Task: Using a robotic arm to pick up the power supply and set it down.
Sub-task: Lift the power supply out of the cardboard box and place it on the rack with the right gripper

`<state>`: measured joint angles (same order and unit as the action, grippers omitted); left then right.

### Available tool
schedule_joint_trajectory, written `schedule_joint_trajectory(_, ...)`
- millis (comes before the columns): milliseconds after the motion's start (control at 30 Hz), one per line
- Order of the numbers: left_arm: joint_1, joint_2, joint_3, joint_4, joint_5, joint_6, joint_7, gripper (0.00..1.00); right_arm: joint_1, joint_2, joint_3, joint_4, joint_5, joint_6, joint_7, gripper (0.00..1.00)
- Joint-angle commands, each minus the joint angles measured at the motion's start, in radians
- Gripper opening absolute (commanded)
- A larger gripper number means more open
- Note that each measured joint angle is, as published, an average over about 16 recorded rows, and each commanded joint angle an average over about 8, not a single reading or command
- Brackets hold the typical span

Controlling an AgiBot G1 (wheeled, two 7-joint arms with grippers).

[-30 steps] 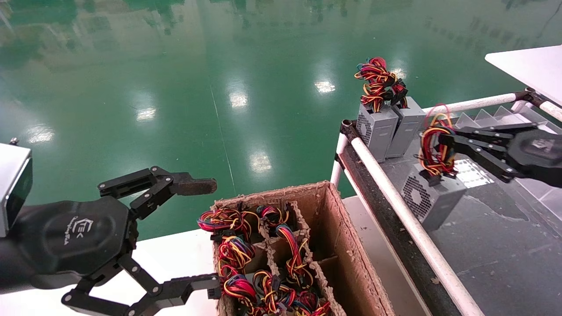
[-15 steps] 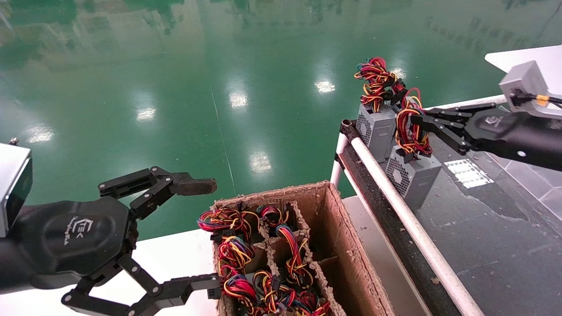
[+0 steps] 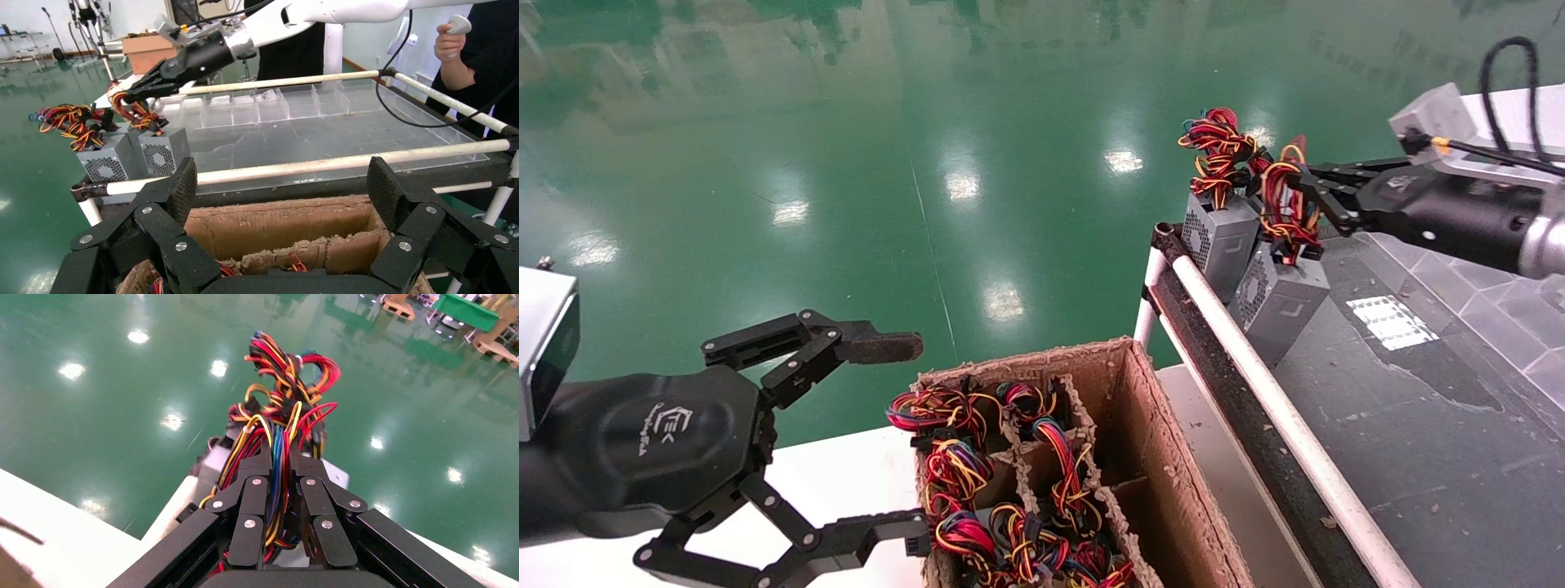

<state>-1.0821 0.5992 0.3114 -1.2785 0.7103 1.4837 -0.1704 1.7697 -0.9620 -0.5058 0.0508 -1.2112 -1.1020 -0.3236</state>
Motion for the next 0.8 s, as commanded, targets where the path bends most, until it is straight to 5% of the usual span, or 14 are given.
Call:
schedule_joint_trajectory(33, 0.000, 0.000, 0.000, 0.000, 0.000, 0.000, 0.000, 1.00, 0.004, -0.018, -0.001, -0.009, -0.001, 0.023, -0.003, 0.00)
schedule_joint_trajectory(700, 0.000, 0.000, 0.001, 0.000, -0.001, 0.000, 0.000, 1.00, 0.051, -0.097, -0.010, -0.029, -0.015, 0.037, -0.023, 0.00)
schedule_joint_trajectory(767, 0.000, 0.000, 0.001, 0.000, -0.001, 0.000, 0.000, 1.00, 0.051, -0.102, -0.012, -0.032, -0.017, 0.035, -0.025, 0.06)
schedule_joint_trajectory(800, 0.000, 0.000, 0.001, 0.000, -0.001, 0.000, 0.000, 1.00, 0.051, -0.103, -0.013, -0.034, -0.018, 0.034, -0.025, 0.19)
